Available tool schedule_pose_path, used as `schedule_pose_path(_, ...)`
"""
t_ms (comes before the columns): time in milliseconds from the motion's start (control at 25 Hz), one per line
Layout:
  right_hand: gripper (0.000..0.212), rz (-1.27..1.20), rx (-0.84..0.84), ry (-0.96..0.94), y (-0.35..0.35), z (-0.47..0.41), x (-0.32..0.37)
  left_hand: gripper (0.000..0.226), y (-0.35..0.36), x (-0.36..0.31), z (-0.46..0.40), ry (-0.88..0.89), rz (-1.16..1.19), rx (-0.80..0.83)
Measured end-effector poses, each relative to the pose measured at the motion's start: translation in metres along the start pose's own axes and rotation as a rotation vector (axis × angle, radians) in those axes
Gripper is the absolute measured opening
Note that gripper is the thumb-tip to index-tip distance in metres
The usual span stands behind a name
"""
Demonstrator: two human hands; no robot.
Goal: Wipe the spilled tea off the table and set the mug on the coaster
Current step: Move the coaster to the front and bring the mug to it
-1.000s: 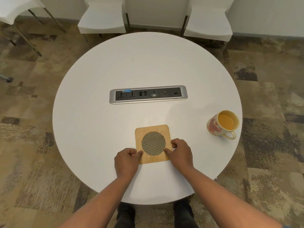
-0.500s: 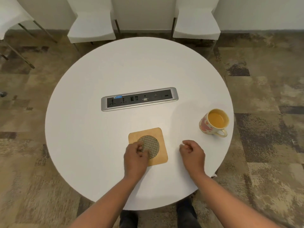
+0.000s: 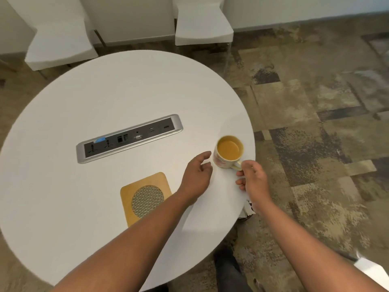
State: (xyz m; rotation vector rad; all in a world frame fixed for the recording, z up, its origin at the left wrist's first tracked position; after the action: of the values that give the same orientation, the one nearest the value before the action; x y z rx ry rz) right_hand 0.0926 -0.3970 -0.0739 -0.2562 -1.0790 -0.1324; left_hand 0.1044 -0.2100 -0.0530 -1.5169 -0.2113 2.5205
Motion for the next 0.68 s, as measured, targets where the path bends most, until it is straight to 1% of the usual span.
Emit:
schedule_pose_path(200, 0.023, 0.077, 0.166, 0.034, -0.009, -0.016, 0.003, 0.04, 0.016, -0.008, -0.011, -0.027, 0.06, -0.065)
schedule_pose_path(280, 0.023, 0.079, 0.205, 0.044, -0.011, -0.02, 0.003, 0.039, 0.02, -0.008, -0.012, -0.037, 0.102, -0.085)
schedule_pose_path(440, 0.015, 0.09, 0.26, 0.007, -0.013, -0.025, 0.002, 0.039, 0.02, -0.007, -0.013, -0.015, 0.12, -0.096)
schedule_pose_path(680, 0.02, 0.139, 0.282, -0.047, -0.005, -0.015, -0.004, 0.039, 0.009, -0.008, -0.005, -0.007, 0.15, -0.072)
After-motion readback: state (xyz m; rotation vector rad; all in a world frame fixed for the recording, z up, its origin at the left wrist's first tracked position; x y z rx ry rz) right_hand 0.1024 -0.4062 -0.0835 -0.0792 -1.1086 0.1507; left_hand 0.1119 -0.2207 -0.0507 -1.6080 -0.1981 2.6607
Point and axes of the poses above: each hand's wrist, its own z-axis away from the middle knuckle, its own y-axis out of the palm, x = y × z, the point moved 2 cm from there along -z, towards the middle knuckle
